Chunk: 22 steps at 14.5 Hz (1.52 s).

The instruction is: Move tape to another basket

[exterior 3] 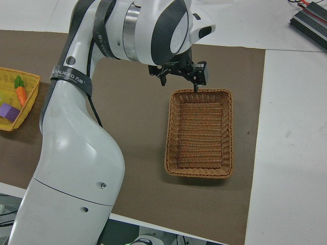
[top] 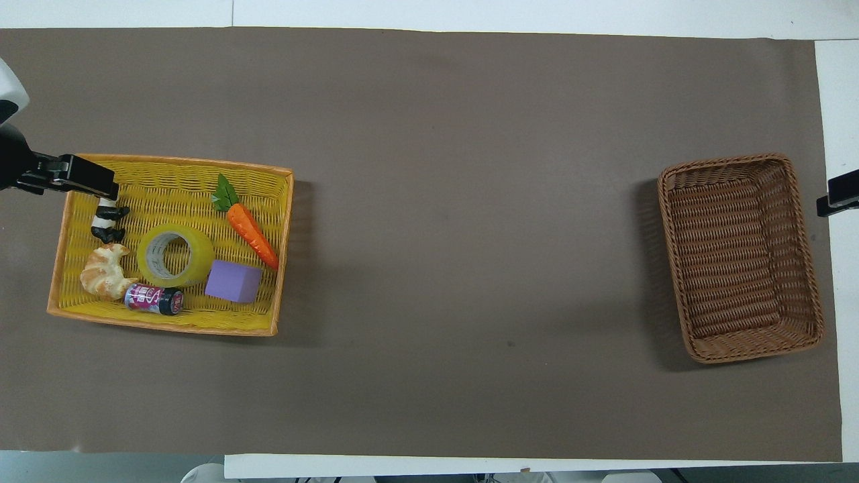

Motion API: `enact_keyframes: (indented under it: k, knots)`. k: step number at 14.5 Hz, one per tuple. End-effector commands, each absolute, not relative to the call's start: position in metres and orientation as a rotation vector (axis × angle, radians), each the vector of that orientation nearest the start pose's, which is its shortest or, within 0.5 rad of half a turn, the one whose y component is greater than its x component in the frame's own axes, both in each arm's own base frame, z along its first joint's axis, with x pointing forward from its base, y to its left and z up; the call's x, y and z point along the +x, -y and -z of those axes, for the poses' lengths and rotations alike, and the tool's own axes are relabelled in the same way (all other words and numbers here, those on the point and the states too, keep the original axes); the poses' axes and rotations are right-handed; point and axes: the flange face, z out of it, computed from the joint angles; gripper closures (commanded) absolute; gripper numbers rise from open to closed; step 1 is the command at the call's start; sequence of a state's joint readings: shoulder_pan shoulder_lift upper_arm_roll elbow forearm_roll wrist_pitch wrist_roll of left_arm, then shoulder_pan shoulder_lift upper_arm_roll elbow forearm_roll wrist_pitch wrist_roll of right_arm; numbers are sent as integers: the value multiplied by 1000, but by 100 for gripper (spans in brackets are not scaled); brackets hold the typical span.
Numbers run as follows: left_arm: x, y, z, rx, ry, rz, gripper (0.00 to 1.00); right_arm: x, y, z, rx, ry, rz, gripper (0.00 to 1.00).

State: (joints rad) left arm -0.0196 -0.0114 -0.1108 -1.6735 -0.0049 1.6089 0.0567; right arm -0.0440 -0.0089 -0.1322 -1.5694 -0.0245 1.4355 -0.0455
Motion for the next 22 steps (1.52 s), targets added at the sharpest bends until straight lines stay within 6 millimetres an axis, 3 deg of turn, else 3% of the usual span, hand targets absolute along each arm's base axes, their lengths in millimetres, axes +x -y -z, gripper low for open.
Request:
enact_keyframes:
  k: [1, 5, 6, 9, 11, 15, 17, 19, 22]
  knots:
    - [541, 71, -584, -3136, -268, -85, 0, 523, 99, -621, -3135, -178, -200, 0]
    - [541, 70, -583, -3136, -273, -71, 0, 524, 98, -620, -3134, -176, -205, 0]
    - [533, 68, -571, -3133, -269, -76, 0, 523, 98, -621, -3134, -178, -203, 0]
    - [517, 36, -522, -3131, -180, 54, 0, 524, 99, -620, -3134, -178, -203, 0]
    - [516, 24, -488, -3134, -146, 35, 0, 523, 98, -621, -3135, -176, -200, 0]
    - [504, 9, -407, -3138, -118, -1, 0, 524, 98, -620, -3135, -176, -203, 0]
    - [495, 10, -376, -3136, -185, 2, 0, 524, 98, -620, -3135, -176, -203, 0]
    - [485, 12, -361, -3136, -194, -42, 0, 523, 99, -621, -3134, -178, -203, 0]
    - [486, 14, -354, -3137, -199, -49, 1, 523, 98, -621, -3135, -176, -200, 0]
